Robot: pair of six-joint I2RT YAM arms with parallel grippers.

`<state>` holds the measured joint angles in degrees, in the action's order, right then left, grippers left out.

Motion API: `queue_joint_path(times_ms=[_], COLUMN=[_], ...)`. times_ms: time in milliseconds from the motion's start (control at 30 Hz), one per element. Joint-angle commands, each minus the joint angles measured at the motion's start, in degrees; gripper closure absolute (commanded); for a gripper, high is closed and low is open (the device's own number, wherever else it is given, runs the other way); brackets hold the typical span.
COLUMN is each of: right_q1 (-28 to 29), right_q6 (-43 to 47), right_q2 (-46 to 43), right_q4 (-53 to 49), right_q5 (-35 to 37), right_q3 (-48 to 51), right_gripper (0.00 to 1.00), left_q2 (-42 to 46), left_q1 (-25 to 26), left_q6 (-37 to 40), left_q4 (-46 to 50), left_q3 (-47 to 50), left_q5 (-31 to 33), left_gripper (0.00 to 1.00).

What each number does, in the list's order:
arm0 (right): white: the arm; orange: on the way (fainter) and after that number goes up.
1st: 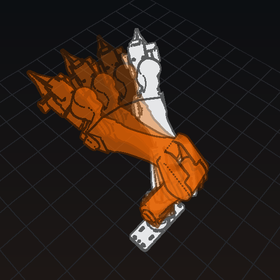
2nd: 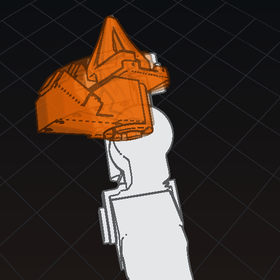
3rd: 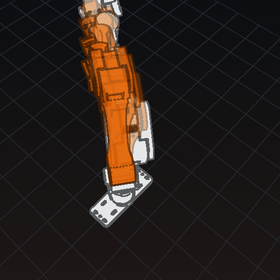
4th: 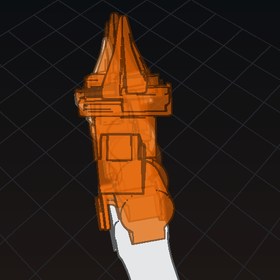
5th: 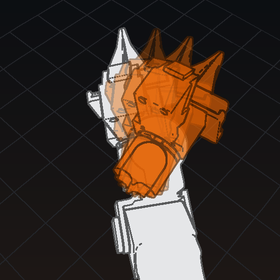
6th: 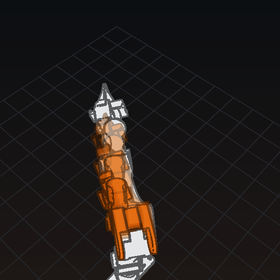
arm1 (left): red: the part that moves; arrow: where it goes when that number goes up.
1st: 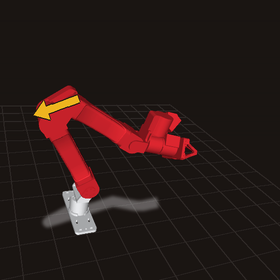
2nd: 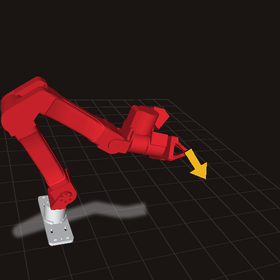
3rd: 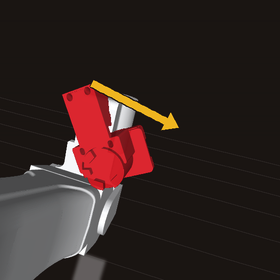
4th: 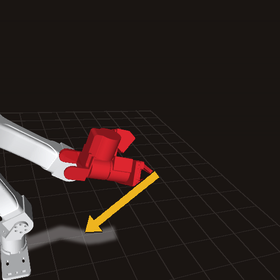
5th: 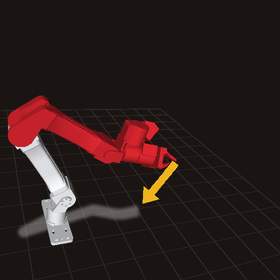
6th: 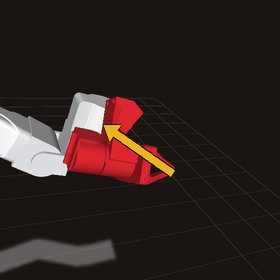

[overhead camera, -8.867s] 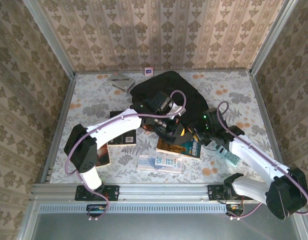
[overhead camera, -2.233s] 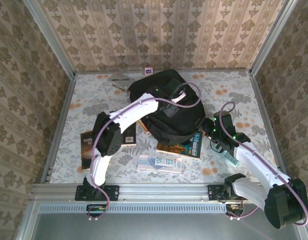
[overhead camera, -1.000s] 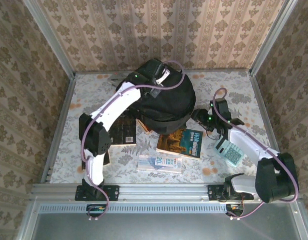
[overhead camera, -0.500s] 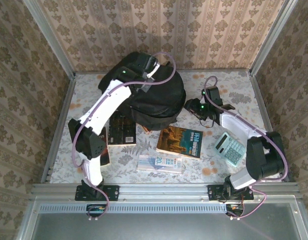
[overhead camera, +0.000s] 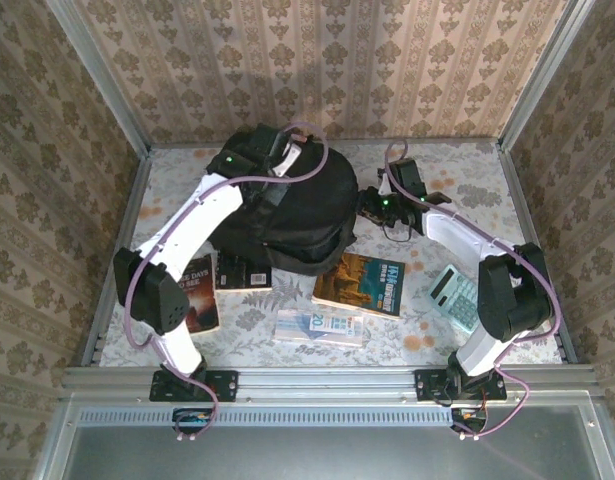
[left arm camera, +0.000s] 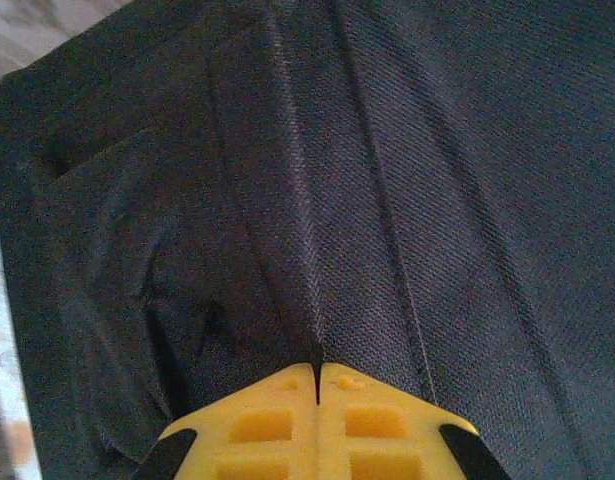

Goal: Pack books, pencil case, and school supplies into a backpack

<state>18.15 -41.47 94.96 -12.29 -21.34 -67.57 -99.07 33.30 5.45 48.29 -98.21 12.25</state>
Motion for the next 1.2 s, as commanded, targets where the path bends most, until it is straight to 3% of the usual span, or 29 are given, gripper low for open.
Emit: queue_joint_path(times_ms=[0, 233, 267, 333, 400, 567, 733, 900, 1167], right_q1=[1.03, 1.14, 1.20, 1.65, 2.54, 3.38, 3.48, 3.47, 3.38], right_q6=[-0.45, -9.10, -10.15, -11.55, -11.70, -12.00, -12.78, -13.92, -18.07], right_q2=[1.63, 1.34, 1.60, 2.96, 3.94, 3.98, 3.67, 3.17, 1.56], right_q4=[6.27, 24.07, 25.81, 27.38, 27.55, 28.64, 29.61, 30.71, 34.90], right_q5=[-8.82, -15.90, -16.36, -17.24, -17.67, -16.05, -16.19, -15.85, -17.49], right_q3=[-0.98, 5.67, 6.35, 6.84, 6.84, 8.60, 9.52, 10.42, 11.57], right_gripper=[0.64, 0.63, 0.63, 0.64, 0.65, 0.70, 0.72, 0.77, 0.87], left_q2=[5.12, 3.26, 2.74, 1.72, 1.25, 0.98, 0.51, -1.20, -3.37], left_q1=[-2.50, -3.68, -3.68, -3.55, -3.12, 0.16, 3.11, 4.46, 6.89], left_q6=[-5.18, -5.72, -5.77, -5.84, -6.54, -7.89, -11.30, -15.82, -17.31], left_q4=[-8.65, -8.73, -8.27, -6.90, -5.40, -0.62, 1.41, 1.07, 1.62], left_q3=[4.05, 7.08, 7.00, 6.25, 5.36, 1.87, -0.99, -1.03, -2.94], left_q5=[-11.54, -16.68, -17.01, -18.11, -18.40, -16.98, -23.97, -31.80, -31.41], left_gripper=[1.00, 1.00, 0.95, 0.70, 0.55, 0.39, 0.29, 0.28, 0.23])
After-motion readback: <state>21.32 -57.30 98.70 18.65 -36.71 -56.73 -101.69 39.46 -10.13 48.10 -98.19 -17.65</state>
